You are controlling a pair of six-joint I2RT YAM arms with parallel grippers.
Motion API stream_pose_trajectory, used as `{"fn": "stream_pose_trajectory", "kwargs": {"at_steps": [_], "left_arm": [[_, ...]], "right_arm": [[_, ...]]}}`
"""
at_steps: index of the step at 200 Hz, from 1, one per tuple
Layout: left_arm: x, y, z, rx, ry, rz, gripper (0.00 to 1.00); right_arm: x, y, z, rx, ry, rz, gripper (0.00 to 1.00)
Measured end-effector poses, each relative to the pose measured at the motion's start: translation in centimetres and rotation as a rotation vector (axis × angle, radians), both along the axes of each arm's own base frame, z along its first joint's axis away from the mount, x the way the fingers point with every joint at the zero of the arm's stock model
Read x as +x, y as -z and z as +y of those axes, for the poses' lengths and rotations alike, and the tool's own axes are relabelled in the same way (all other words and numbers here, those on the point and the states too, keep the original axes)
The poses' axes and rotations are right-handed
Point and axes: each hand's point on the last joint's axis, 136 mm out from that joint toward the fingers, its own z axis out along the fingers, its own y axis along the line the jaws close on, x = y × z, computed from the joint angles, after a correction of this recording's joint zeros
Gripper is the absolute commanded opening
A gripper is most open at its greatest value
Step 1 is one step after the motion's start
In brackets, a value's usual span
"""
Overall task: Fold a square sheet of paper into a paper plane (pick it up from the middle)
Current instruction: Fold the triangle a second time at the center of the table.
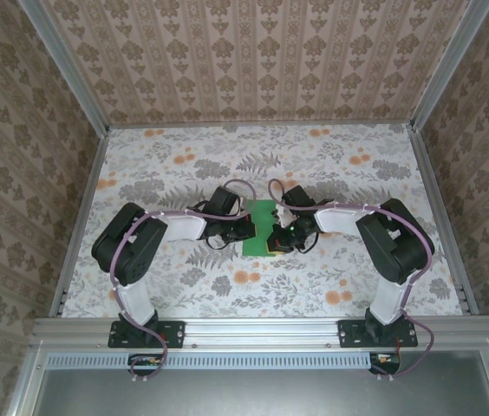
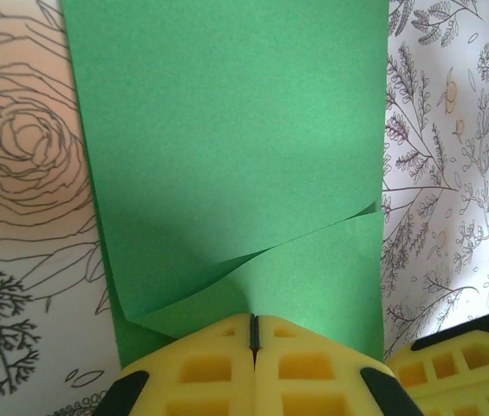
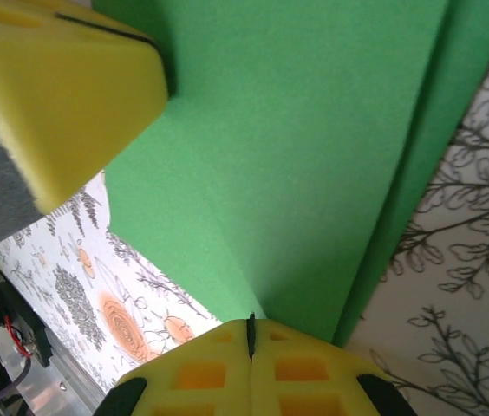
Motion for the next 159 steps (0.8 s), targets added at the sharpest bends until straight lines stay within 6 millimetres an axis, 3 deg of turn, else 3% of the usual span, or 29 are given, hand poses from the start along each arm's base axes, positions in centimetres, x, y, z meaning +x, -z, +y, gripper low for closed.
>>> {"fn": "stream_pose_trajectory", "kwargs": {"at_steps": [34, 58, 83, 120, 159], "left_arm": [[0.0, 0.0, 0.0, 0.007, -0.002, 0.004, 0.02], [0.0, 0.0, 0.0, 0.013, -0.001, 0.007, 0.01], [0.0, 0.1, 0.0, 0.019, -0.001, 0.014, 0.0], [0.0, 0.2, 0.0, 0.035, -0.003, 0.028, 0.0], [0.0, 0.3, 0.1, 0.041, -0.016, 0.044, 0.0]], "right_arm": [[1.7, -1.1, 1.2, 0.021, 0.01, -0.029, 0.01], [2.5, -0.7, 1.7, 0.027, 0.021, -0.027, 0.0], [2.3, 0.5, 1.5, 0.009, 0.027, 0.006, 0.0], [2.1, 0.6, 1.4, 0.007, 0.012, -0.003, 0.0], [-0.1, 0.7, 0.1, -0.006, -0.015, 0.0, 0.0]]}}
